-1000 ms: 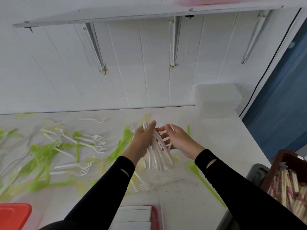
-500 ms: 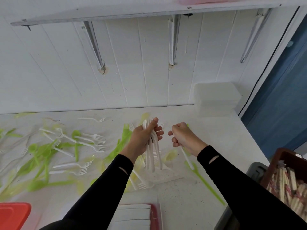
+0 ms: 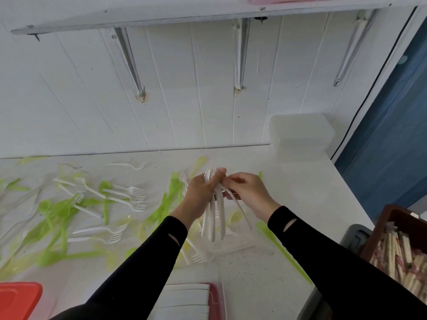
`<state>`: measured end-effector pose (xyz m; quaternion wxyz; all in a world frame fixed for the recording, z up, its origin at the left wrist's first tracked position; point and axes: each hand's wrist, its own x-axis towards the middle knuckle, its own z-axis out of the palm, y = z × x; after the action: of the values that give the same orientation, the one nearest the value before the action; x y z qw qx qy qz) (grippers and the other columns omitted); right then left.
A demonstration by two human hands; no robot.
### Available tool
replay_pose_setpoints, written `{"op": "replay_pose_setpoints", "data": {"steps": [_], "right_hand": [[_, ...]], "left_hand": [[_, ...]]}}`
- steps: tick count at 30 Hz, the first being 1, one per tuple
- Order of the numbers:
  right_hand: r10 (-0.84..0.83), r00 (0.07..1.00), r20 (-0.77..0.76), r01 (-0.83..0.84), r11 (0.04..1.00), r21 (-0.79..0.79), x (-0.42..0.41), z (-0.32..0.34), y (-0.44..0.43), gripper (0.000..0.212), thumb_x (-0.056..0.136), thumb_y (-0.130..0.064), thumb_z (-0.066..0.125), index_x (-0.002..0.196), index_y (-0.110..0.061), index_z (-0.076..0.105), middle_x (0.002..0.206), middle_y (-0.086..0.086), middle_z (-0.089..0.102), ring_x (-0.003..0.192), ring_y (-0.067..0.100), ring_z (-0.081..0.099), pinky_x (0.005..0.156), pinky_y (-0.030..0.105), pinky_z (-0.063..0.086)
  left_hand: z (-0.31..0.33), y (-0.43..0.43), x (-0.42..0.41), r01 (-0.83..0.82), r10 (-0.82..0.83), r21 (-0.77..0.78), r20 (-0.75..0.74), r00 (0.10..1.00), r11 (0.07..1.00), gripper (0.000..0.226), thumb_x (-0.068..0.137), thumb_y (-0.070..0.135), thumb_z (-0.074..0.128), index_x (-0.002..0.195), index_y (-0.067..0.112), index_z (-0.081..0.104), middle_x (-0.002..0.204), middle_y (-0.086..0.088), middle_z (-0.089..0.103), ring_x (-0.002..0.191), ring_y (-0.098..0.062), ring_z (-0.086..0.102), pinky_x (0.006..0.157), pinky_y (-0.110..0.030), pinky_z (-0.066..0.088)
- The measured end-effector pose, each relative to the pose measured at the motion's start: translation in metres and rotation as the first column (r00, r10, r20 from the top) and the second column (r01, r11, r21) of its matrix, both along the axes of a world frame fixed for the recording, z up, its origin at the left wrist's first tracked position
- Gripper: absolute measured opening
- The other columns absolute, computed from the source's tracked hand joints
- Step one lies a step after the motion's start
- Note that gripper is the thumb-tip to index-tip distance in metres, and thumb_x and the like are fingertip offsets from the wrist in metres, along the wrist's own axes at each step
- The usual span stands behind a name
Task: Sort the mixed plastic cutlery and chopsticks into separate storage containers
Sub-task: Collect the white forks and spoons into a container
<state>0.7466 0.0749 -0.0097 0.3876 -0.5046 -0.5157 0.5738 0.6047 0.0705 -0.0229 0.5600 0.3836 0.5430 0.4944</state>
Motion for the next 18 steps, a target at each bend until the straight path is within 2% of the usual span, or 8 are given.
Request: {"op": "replay_pose_setpoints", "data": {"steps": [2,4,6,9,12,15,16,18], "right_hand": [[0.072,0.994,0.088,-0.078,0.995,0.065,-0.003,0.002,-0.004,0.022,0.097,-0.029,0.061,0.102,-0.012,0.074,0.1,0.0,0.075,0.092,0.018,0.071,0.081,0.031,0.06],[0.194,0.972,0.131,-0.206,0.975,0.086,-0.006,0.006,-0.008,0.024,0.097,-0.03,0.06,0.118,-0.023,0.069,0.112,-0.012,0.068,0.097,0.007,0.068,0.081,0.024,0.058],[0.273,0.951,0.144,-0.292,0.948,0.127,-0.01,0.005,-0.01,0.035,0.096,-0.021,0.062,0.131,-0.025,0.061,0.123,-0.01,0.063,0.105,0.006,0.066,0.084,0.02,0.056],[0.324,0.914,0.245,-0.365,0.919,0.148,-0.013,-0.002,-0.013,0.052,0.098,-0.02,0.058,0.144,-0.039,0.045,0.14,-0.016,0.052,0.11,0.008,0.064,0.096,0.029,0.053],[0.388,0.884,0.26,-0.425,0.9,0.103,-0.015,-0.006,-0.013,0.059,0.098,-0.021,0.057,0.143,-0.053,0.034,0.126,-0.01,0.064,0.105,0.009,0.065,0.091,0.03,0.055],[0.344,0.891,0.296,-0.391,0.913,0.118,-0.015,-0.008,-0.012,0.059,0.098,-0.016,0.058,0.145,-0.047,0.038,0.098,-0.003,0.072,0.088,0.016,0.069,0.077,0.02,0.055],[0.316,0.898,0.306,-0.366,0.923,0.119,-0.014,-0.009,-0.011,0.058,0.098,-0.016,0.058,0.145,-0.044,0.039,0.09,-0.001,0.072,0.082,0.016,0.069,0.072,0.018,0.054],[0.281,0.911,0.302,-0.328,0.937,0.118,-0.011,-0.009,-0.007,0.057,0.097,-0.016,0.059,0.145,-0.043,0.041,0.076,-0.003,0.071,0.071,0.009,0.067,0.067,0.015,0.05]], "left_hand": [[-0.001,0.003,-0.003,-0.075,0.076,-0.022,0.045,0.996,0.997,0.051,0.083,0.047,0.073,0.091,-0.003,0.068,0.094,-0.027,0.071,0.09,-0.045,0.068,0.089,-0.051,0.056],[0.0,0.006,-0.006,-0.152,0.159,-0.061,0.137,0.978,0.987,0.04,0.088,0.042,0.069,0.092,0.002,0.065,0.093,-0.019,0.073,0.087,-0.036,0.072,0.086,-0.046,0.058],[0.002,0.006,-0.007,-0.187,0.2,-0.082,0.205,0.958,0.979,0.037,0.09,0.04,0.067,0.093,0.004,0.061,0.086,-0.013,0.071,0.078,-0.027,0.072,0.079,-0.039,0.059],[0.004,0.006,-0.007,-0.224,0.238,-0.084,0.244,0.94,0.971,0.036,0.091,0.041,0.064,0.092,0.005,0.058,0.08,-0.008,0.069,0.081,-0.021,0.072,0.081,-0.04,0.058],[0.003,0.008,-0.008,-0.228,0.237,-0.065,0.257,0.937,0.971,0.037,0.09,0.043,0.063,0.09,0.006,0.057,0.08,-0.007,0.064,0.082,-0.02,0.068,0.086,-0.046,0.056],[0.003,0.009,-0.007,-0.21,0.215,-0.05,0.194,0.957,0.977,0.051,0.084,0.051,0.062,0.101,0.003,0.056,0.089,-0.007,0.062,0.086,-0.019,0.064,0.087,-0.039,0.054],[0.004,0.009,-0.004,-0.197,0.207,-0.066,0.218,0.954,0.978,0.054,0.086,0.054,0.059,0.108,0.004,0.056,0.098,-0.007,0.061,0.091,-0.018,0.065,0.087,-0.036,0.054],[0.009,0.011,0.0,-0.16,0.207,-0.154,0.37,0.906,0.975,0.052,0.097,0.051,0.05,0.121,0.005,0.053,0.116,-0.009,0.057,0.101,-0.019,0.064,0.09,-0.037,0.051]]}}
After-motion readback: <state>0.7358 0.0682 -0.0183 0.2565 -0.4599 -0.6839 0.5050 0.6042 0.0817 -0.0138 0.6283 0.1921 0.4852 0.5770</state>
